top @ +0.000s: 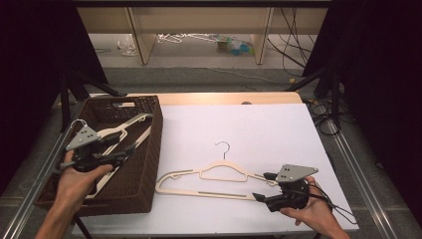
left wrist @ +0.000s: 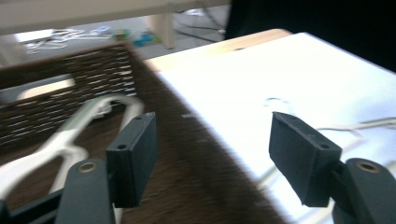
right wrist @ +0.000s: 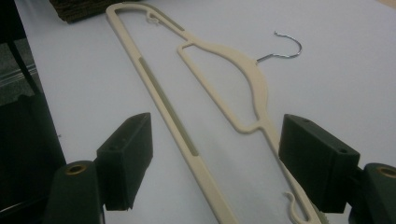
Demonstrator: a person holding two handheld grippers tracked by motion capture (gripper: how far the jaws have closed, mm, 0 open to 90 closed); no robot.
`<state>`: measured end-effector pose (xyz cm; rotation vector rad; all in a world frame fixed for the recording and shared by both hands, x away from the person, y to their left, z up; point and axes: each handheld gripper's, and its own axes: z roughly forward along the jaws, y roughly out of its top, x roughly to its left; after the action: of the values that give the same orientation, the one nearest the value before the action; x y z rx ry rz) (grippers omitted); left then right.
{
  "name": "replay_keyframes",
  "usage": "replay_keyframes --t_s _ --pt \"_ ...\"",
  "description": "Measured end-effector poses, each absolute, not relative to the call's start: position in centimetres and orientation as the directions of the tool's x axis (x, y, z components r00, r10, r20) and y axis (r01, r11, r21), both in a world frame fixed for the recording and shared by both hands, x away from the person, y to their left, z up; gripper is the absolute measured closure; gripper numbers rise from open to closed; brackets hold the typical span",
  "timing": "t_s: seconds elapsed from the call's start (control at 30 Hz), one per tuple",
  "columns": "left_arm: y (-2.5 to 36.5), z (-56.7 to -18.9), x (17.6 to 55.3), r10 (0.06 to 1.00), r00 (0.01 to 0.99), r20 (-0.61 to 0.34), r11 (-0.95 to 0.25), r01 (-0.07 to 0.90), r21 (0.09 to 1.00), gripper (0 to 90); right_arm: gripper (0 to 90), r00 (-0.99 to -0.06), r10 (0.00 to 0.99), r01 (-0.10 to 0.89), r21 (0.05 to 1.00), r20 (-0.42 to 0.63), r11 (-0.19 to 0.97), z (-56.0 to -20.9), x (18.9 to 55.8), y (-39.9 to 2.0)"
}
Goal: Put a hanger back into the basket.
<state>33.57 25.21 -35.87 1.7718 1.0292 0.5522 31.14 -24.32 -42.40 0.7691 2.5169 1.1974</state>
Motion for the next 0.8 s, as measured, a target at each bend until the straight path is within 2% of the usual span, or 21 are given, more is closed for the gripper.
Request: replay_keyframes --t_s 0.27,0.5,0.8 --pt "19.8 -36.5 31.5 0.757 0.649 -0.082 -0.199 0.347 0.916 17.6 21.6 -0.821 0.571 0.351 0.791 0.002 0.502 -42.6 31.3 -24.7" --pt "16.0 -38.4 29.9 0.681 0.730 -0.060 -0.254 0.312 0.915 17.0 20.2 -0.818 0.575 0.347 0.798 0.000 0.493 -42.6 31.3 -24.7" --pt "14.0 -40.8 28.7 0.654 0.755 -0.051 -0.271 0.297 0.916 16.8 20.3 -0.821 0.570 0.342 0.796 -0.004 0.499 -42.7 31.2 -24.6"
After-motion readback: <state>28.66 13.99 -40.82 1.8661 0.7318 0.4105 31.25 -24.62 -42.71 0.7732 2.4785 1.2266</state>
